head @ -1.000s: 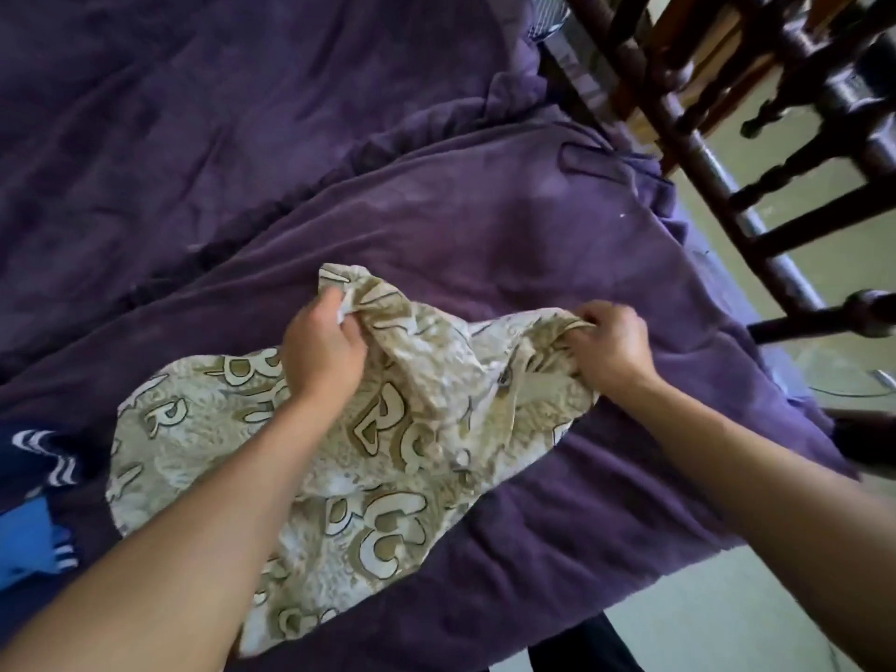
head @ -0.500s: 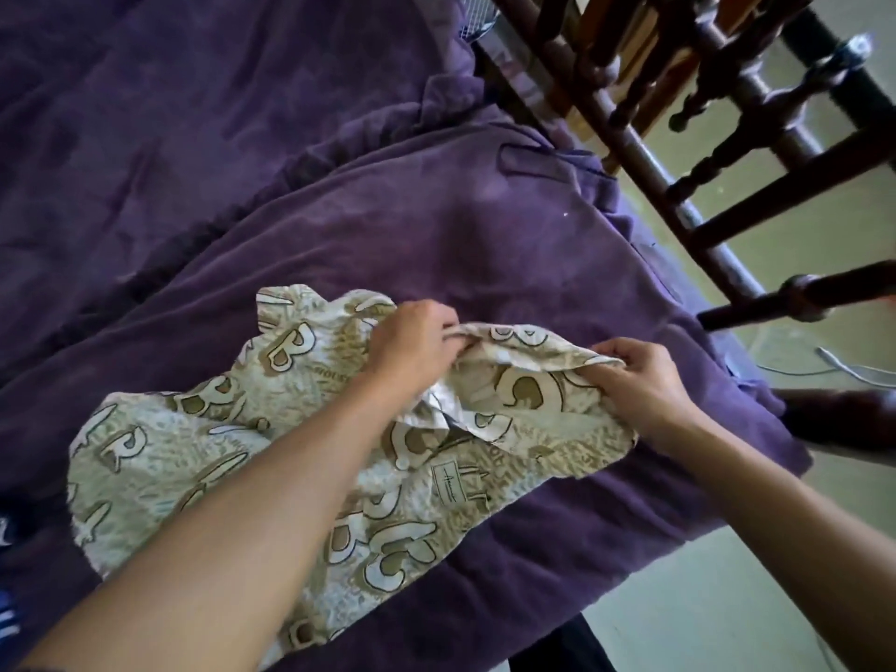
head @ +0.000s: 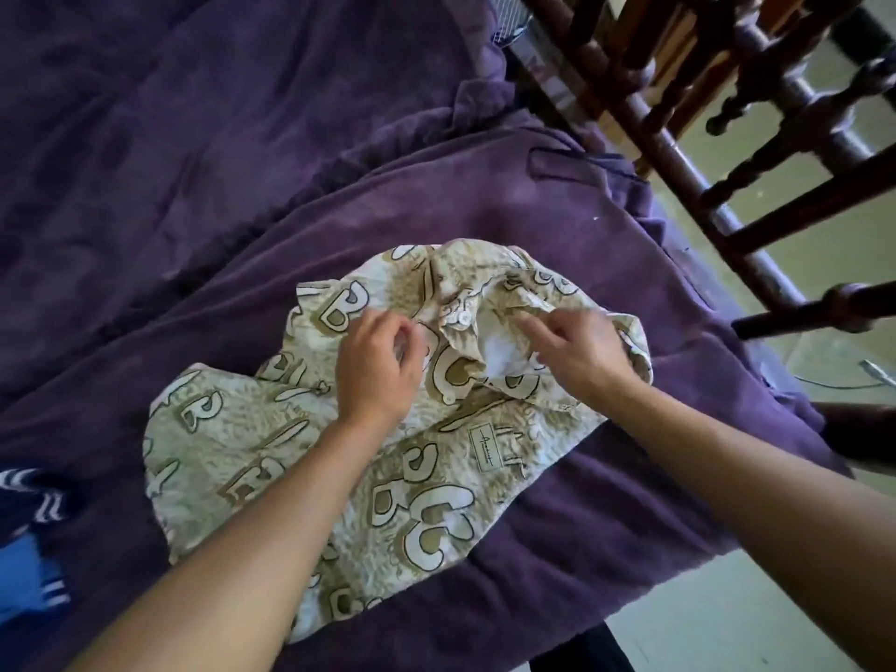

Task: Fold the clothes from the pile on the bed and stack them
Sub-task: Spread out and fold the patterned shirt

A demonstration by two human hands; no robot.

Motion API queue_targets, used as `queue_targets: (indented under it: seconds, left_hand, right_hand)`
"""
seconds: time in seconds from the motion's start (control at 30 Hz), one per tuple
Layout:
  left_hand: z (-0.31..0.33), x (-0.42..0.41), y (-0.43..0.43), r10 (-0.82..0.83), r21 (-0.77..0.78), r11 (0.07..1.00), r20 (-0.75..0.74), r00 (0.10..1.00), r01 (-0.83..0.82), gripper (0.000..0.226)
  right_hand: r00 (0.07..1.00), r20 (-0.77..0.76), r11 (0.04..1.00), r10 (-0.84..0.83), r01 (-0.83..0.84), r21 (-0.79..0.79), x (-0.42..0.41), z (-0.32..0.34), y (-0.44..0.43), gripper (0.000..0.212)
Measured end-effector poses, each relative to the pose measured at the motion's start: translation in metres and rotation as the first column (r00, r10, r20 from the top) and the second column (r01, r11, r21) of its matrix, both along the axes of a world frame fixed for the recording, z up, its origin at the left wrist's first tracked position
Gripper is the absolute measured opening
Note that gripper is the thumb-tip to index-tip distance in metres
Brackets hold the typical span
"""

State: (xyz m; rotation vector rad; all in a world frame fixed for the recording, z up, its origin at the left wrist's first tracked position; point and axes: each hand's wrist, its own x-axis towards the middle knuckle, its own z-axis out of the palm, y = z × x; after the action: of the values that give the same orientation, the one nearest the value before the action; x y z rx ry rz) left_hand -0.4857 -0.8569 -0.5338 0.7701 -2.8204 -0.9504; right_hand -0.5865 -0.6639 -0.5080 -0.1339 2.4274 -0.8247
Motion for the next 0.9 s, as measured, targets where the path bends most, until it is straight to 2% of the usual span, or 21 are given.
queue_targets:
  seconds: [0.03, 0.07, 0.13, 0.2, 0.27, 0.33, 0.37, 0.43, 0.47, 0.5, 0.53, 0.57, 0.63, 0.67, 0.7, 0.77, 0.8, 0.83, 0.87, 0.9]
  left_hand:
    - [-0.007, 0.019, 0.000, 0.020, 0.006, 1.000, -0.008, 1.000, -0.020, 0.021]
    - [-0.013, 0.036, -0.001, 0.050, -0.006, 0.999, -0.016, 0.999, -0.050, 0.024]
    - [-0.018, 0.061, -0.005, 0.121, -0.059, 0.991, -0.005, 0.993, -0.121, 0.027]
    - [-0.018, 0.077, -0.014, 0.156, -0.094, 0.984, 0.021, 0.988, -0.153, 0.026]
    - [-0.017, 0.089, -0.027, 0.169, -0.119, 0.980, 0.043, 0.985, -0.163, 0.027]
    - [-0.019, 0.100, -0.042, 0.155, -0.155, 0.978, 0.102, 0.983, -0.138, 0.028]
    - [-0.021, 0.106, -0.049, 0.141, -0.169, 0.979, 0.172, 0.975, -0.111, 0.026]
    - [-0.025, 0.117, -0.058, 0.103, -0.129, 0.990, 0.336, 0.936, -0.063, 0.024]
    - [-0.026, 0.122, -0.061, 0.081, -0.099, 0.994, 0.397, 0.914, -0.045, 0.023]
    - [-0.025, 0.126, -0.063, 0.072, -0.078, 0.996, 0.430, 0.900, -0.043, 0.022]
    - [-0.023, 0.128, -0.066, 0.094, -0.082, 0.995, 0.421, 0.902, -0.065, 0.019]
    - [-0.020, 0.128, -0.071, 0.151, -0.116, 0.987, 0.391, 0.908, -0.114, 0.018]
    - [-0.012, 0.128, -0.089, 0.362, -0.260, 0.920, 0.271, 0.892, -0.295, 0.024]
    - [-0.011, 0.130, -0.103, 0.480, -0.300, 0.860, 0.207, 0.853, -0.412, 0.034]
    - [-0.010, 0.134, -0.118, 0.564, -0.295, 0.814, 0.191, 0.804, -0.501, 0.046]
    - [-0.016, 0.144, -0.143, 0.586, -0.099, 0.804, 0.296, 0.754, -0.586, 0.063]
    - [-0.021, 0.148, -0.150, 0.541, 0.071, 0.801, 0.342, 0.768, -0.595, 0.059]
    - [-0.026, 0.153, -0.154, 0.496, 0.209, 0.783, 0.357, 0.791, -0.586, 0.044]
    - [-0.029, 0.158, -0.156, 0.498, 0.236, 0.776, 0.338, 0.798, -0.584, 0.027]
    - [-0.029, 0.162, -0.161, 0.549, 0.183, 0.766, 0.312, 0.775, -0.616, 0.014]
  right_hand:
    - [0.983, 0.184, 0.996, -0.009, 0.025, -0.081, 0.003, -0.002, -0.016, 0.057]
    - [0.956, 0.292, 0.991, 0.007, 0.033, -0.131, 0.005, -0.005, -0.033, 0.059]
    - [0.937, 0.345, 0.987, 0.054, 0.001, -0.158, 0.008, -0.013, -0.061, 0.047]
    - [0.951, 0.310, 0.993, 0.011, 0.027, -0.118, 0.004, -0.020, -0.078, 0.027]
    - [0.957, 0.194, 0.967, -0.213, 0.235, -0.096, -0.016, -0.030, -0.070, 0.014]
    - [0.902, 0.069, 0.900, -0.427, 0.431, -0.064, -0.036, -0.030, -0.043, 0.023]
    - [0.892, 0.021, 0.892, -0.451, 0.451, -0.006, -0.044, -0.031, -0.028, 0.031]
    - [0.933, -0.090, 0.904, -0.348, 0.359, 0.232, -0.048, -0.022, -0.008, 0.042]
    - [0.960, -0.152, 0.903, -0.236, 0.275, 0.329, -0.046, -0.016, -0.008, 0.053]
    - [0.966, -0.230, 0.912, -0.115, 0.195, 0.362, -0.043, -0.009, -0.015, 0.064]
    - [0.945, -0.326, 0.934, -0.004, 0.120, 0.337, -0.038, 0.001, -0.030, 0.069]
    - [0.910, -0.408, 0.962, 0.080, 0.036, 0.270, -0.033, 0.007, -0.049, 0.066]
    - [0.837, -0.504, 0.977, 0.213, -0.176, 0.121, -0.023, 0.014, -0.097, 0.043]
    - [0.799, -0.533, 0.955, 0.280, -0.287, 0.071, -0.018, 0.012, -0.122, 0.033]
    - [0.771, -0.531, 0.919, 0.352, -0.391, 0.041, -0.012, 0.011, -0.148, 0.030]
    - [0.755, -0.356, 0.822, 0.551, -0.563, 0.078, 0.001, 0.004, -0.191, 0.046]
    - [0.727, -0.207, 0.756, 0.654, -0.632, 0.170, 0.005, -0.004, -0.207, 0.056]
    - [0.686, -0.076, 0.676, 0.724, -0.683, 0.277, 0.009, -0.013, -0.217, 0.057]
    - [0.663, -0.049, 0.633, 0.747, -0.686, 0.360, 0.010, -0.019, -0.224, 0.048]
    - [0.666, -0.110, 0.646, 0.737, -0.647, 0.405, 0.004, -0.019, -0.230, 0.038]
